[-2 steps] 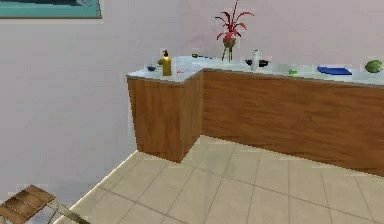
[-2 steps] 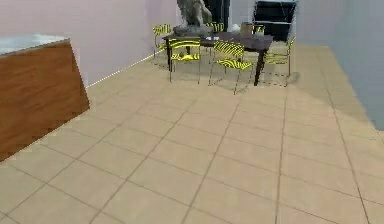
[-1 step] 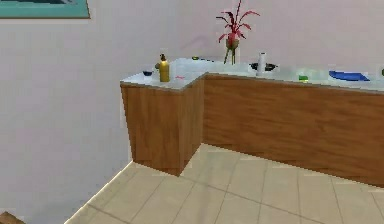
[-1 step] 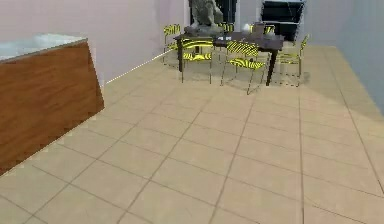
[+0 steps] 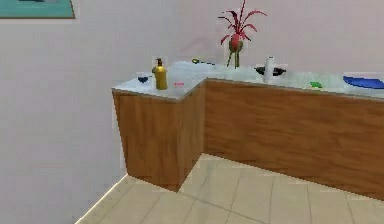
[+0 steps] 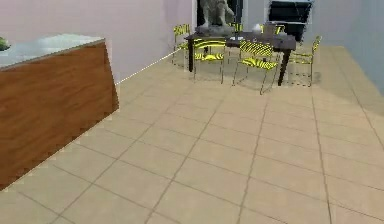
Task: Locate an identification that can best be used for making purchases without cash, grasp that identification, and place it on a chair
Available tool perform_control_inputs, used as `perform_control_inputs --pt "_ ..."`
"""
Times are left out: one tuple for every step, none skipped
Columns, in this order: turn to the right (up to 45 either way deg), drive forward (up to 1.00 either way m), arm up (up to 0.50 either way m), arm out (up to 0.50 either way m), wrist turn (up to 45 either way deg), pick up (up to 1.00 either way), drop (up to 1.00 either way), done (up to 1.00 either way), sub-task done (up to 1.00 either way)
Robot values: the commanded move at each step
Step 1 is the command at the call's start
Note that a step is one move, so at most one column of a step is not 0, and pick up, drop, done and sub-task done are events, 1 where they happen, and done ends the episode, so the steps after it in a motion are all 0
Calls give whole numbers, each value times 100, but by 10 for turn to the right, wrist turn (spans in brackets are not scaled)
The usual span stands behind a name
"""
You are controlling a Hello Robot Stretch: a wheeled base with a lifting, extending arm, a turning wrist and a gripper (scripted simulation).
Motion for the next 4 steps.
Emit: perform_control_inputs --pt "180 0 0 0 0 0 0 0 0" --pt "0 100 0 0 0 0 0 0 0" --pt "-450 0 0 0 0 0 0 0 0" --pt "-450 0 0 0 0 0 0 0 0"
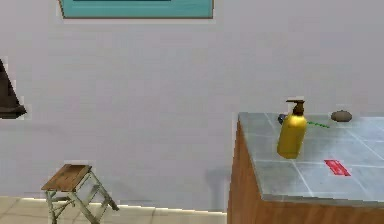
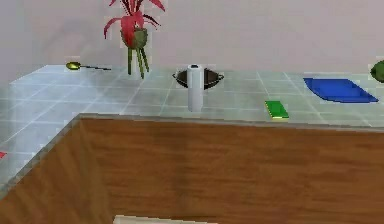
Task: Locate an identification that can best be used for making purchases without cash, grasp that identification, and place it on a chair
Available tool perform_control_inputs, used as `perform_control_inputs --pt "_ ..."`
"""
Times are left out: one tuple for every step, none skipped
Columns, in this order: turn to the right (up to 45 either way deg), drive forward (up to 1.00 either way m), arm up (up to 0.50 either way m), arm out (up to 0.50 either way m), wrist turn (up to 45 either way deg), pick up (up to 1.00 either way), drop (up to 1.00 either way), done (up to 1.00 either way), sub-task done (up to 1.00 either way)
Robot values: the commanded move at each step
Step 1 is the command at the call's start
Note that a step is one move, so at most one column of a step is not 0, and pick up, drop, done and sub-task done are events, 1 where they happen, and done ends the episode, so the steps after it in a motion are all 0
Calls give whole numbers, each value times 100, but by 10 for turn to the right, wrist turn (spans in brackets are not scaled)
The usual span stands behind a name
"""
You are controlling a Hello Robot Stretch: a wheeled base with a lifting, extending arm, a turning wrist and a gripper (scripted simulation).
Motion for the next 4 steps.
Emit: perform_control_inputs --pt "-420 0 0 0 0 0 0 0 0" --pt "-60 0 0 0 0 0 0 0 0" --pt "450 0 0 0 0 0 0 0 0" --pt "450 0 0 0 0 0 0 0 0"
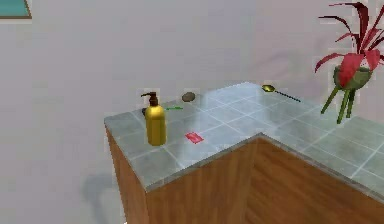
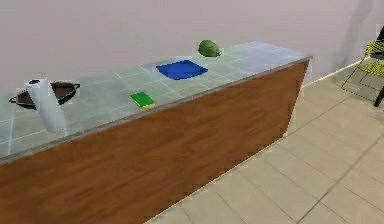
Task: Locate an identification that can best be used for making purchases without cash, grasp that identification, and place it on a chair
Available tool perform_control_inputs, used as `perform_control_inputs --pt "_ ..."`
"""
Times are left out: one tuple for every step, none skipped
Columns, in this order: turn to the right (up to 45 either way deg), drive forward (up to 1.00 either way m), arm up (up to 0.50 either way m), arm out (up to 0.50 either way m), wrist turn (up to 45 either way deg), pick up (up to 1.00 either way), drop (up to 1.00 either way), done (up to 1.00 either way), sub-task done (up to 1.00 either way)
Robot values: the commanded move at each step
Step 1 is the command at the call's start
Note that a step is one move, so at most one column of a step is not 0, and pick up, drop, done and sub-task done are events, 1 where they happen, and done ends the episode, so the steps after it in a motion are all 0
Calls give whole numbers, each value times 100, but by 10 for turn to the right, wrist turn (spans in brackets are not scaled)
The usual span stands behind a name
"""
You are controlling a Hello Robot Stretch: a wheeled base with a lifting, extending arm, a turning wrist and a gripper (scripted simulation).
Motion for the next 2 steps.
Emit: perform_control_inputs --pt "210 0 0 0 0 0 0 0 0" --pt "0 45 0 0 0 0 0 0 0"
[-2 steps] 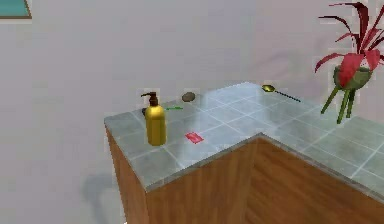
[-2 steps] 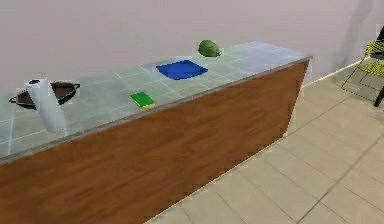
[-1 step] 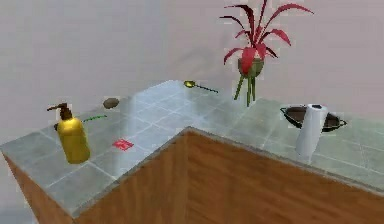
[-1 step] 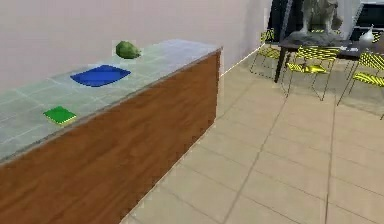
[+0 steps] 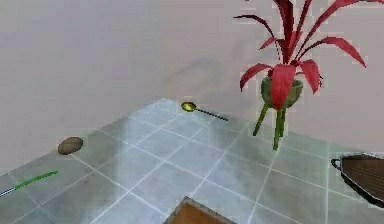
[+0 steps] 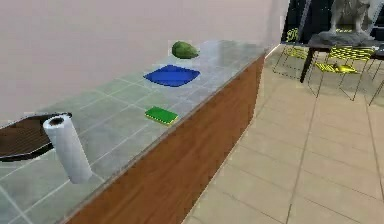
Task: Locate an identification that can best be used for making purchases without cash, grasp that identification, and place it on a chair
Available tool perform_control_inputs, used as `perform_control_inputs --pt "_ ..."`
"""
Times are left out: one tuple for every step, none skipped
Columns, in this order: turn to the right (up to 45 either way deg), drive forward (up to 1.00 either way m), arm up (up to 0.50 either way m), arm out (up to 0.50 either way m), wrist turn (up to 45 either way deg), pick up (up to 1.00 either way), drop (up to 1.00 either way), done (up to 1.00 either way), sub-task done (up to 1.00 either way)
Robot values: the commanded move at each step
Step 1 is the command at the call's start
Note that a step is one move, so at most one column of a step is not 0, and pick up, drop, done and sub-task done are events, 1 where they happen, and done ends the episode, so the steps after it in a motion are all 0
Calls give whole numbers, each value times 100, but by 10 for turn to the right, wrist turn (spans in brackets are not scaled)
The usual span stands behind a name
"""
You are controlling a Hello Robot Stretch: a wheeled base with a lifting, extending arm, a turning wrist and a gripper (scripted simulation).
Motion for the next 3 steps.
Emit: perform_control_inputs --pt "-450 0 0 0 0 0 0 0 0" --pt "-450 0 0 0 0 0 0 0 0" --pt "-360 0 0 0 0 0 0 0 0"
